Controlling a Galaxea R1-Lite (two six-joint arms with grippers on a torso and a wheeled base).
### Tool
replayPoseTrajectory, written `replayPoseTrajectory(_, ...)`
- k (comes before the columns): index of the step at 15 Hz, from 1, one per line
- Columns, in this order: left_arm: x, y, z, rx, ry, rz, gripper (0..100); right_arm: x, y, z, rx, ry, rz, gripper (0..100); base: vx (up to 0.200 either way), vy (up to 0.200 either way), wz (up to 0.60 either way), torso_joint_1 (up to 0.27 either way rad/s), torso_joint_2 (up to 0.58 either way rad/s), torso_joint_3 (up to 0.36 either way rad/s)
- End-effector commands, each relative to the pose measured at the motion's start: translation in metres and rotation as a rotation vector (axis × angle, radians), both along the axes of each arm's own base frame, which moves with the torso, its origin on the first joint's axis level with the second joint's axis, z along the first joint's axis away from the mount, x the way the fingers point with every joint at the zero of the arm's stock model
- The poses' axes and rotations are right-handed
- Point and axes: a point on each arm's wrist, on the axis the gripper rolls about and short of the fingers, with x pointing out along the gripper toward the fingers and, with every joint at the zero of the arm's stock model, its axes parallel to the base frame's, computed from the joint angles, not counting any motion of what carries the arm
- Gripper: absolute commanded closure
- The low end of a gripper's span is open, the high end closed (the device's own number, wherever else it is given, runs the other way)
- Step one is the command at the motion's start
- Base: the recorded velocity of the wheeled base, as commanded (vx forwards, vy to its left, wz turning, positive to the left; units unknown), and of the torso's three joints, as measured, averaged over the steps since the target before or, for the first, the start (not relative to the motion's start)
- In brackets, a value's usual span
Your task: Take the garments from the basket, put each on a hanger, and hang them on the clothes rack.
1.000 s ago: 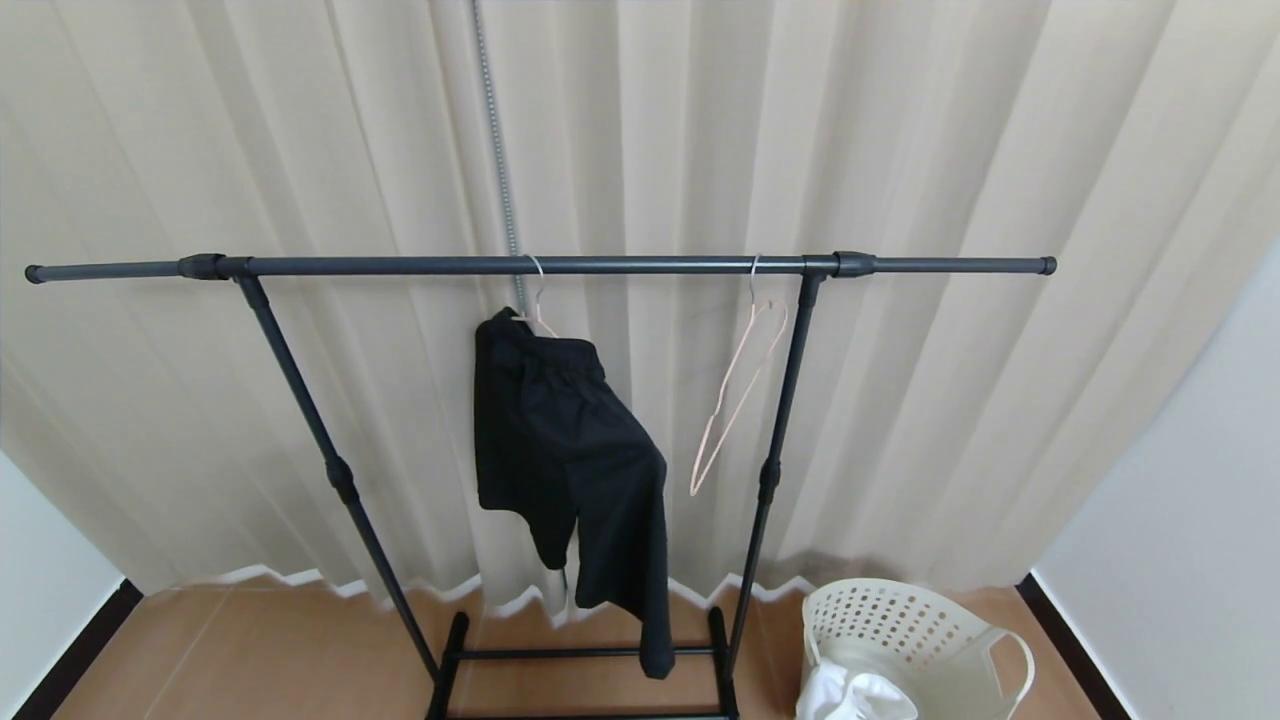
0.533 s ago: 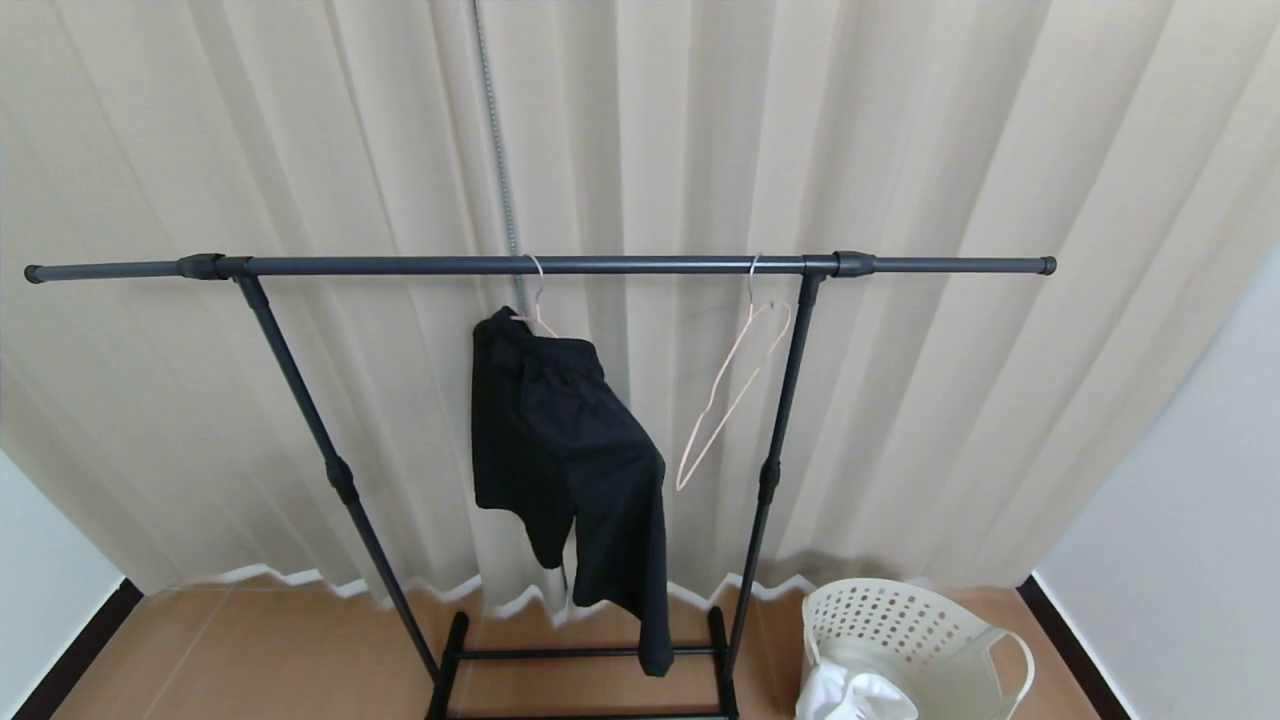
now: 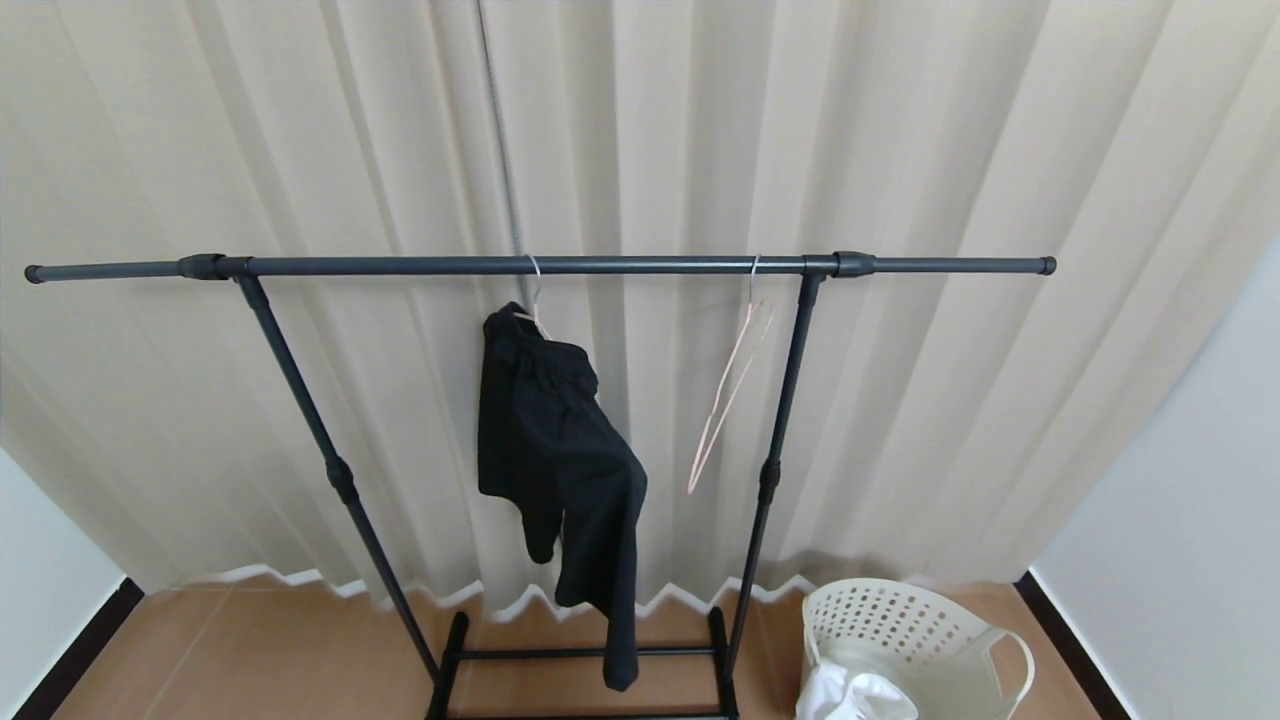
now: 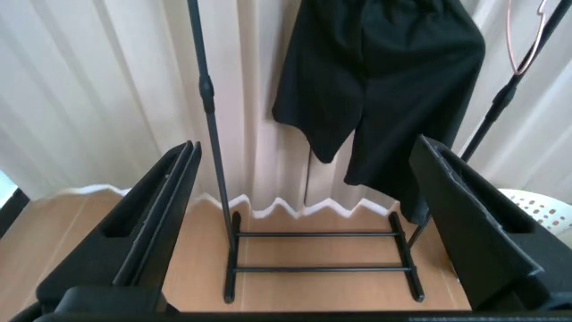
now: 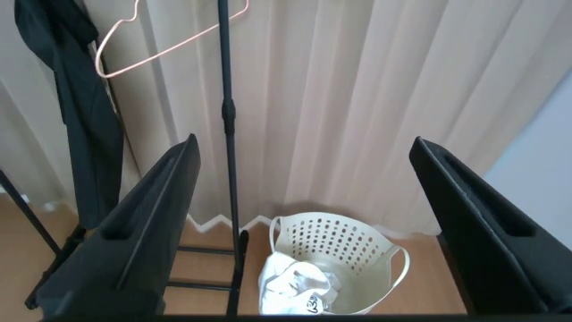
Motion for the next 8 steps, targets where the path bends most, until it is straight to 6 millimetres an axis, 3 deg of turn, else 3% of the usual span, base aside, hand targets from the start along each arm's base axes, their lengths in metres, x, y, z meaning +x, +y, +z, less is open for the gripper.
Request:
replayPoseTrajectory(1, -0.0012, 0.0001, 0.0003, -0.003, -0.018, 0.001, 0, 0.0000, 0.0000, 0.0000, -0.001, -0.001, -0.001, 0, 0.000, 0.000, 0.00, 0.000, 0.00, 0.000)
replayPoseTrajectory(8, -0.0012, 0.0001, 0.0003, -0.009, -0.018, 0.002, 0, 0.0000, 0.0000, 0.0000, -0.001, -0.001, 0.001, 0, 0.000, 0.000, 0.00, -0.126, 0.29, 0.161)
